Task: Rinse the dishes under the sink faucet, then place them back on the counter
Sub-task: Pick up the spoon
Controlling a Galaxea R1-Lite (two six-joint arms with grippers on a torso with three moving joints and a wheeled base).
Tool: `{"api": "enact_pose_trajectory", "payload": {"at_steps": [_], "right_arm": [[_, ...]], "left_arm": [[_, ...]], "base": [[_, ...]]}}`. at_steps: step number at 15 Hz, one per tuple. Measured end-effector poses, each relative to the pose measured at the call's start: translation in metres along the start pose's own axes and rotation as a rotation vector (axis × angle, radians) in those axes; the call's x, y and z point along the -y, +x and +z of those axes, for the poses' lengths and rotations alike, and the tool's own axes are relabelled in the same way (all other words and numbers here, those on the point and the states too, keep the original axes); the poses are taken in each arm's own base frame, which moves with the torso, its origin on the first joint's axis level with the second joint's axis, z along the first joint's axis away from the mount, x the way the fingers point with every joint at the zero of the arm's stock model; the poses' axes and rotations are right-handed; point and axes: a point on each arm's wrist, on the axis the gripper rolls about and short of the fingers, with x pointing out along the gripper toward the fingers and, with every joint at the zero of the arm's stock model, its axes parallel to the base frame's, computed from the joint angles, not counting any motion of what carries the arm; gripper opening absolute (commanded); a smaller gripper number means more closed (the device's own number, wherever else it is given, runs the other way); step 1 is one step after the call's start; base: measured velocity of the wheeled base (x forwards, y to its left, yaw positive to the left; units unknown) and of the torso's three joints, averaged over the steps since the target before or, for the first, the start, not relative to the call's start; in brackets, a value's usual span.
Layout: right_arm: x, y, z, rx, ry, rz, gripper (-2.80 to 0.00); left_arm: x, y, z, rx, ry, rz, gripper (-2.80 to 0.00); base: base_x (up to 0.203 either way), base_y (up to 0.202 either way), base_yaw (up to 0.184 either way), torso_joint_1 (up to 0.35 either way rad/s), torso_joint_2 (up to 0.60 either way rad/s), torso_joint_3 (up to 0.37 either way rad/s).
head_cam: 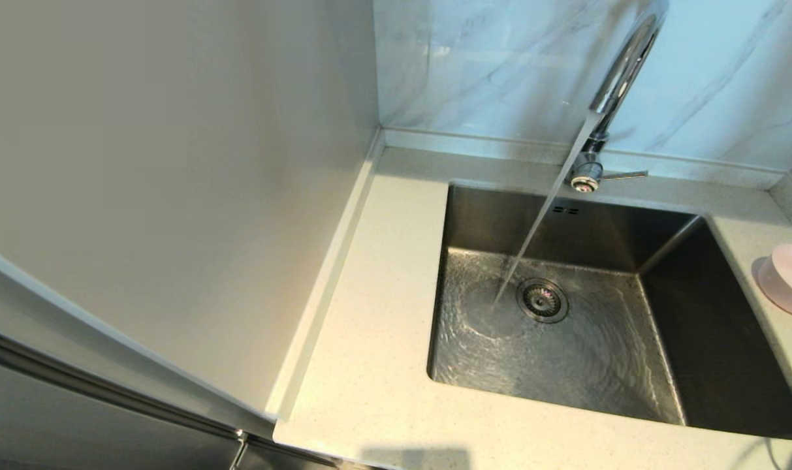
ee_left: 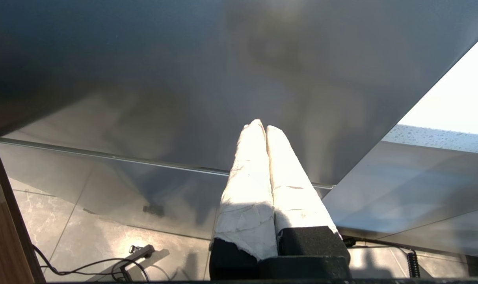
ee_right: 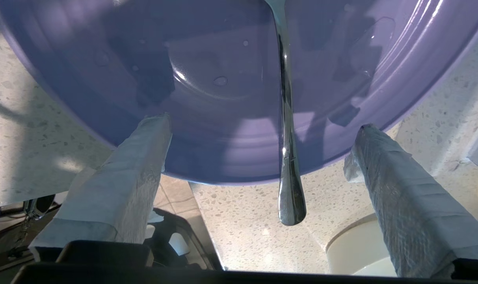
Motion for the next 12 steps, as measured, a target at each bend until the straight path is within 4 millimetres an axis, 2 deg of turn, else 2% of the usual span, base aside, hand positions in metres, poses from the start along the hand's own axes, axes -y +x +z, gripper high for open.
{"api": "enact_pose_trajectory", "payload": {"at_steps": [7,8,12], "right_arm": [[0.003,0.010,0.007,0.008,-0.007,0.002,0.00],[0.003,0.010,0.007,0.005,-0.007,0.004,-2.80],[0.004,0.013,0.009,-0.001,-0.005,0.009,-2.80]], "left_arm": [[0.000,0.000,0.000,0.001,0.000,0.000,-2.80],[0.000,0.000,0.000,0.000,0.000,0.000,-2.80],[0.000,0.000,0.000,0.000,0.000,0.000,-2.80]], "base": [[0.000,0.000,0.000,0.000,0.00,0.000],[0.000,0.000,0.000,0.000,0.00,0.000],[0.000,0.000,0.000,0.000,0.00,0.000]]}}
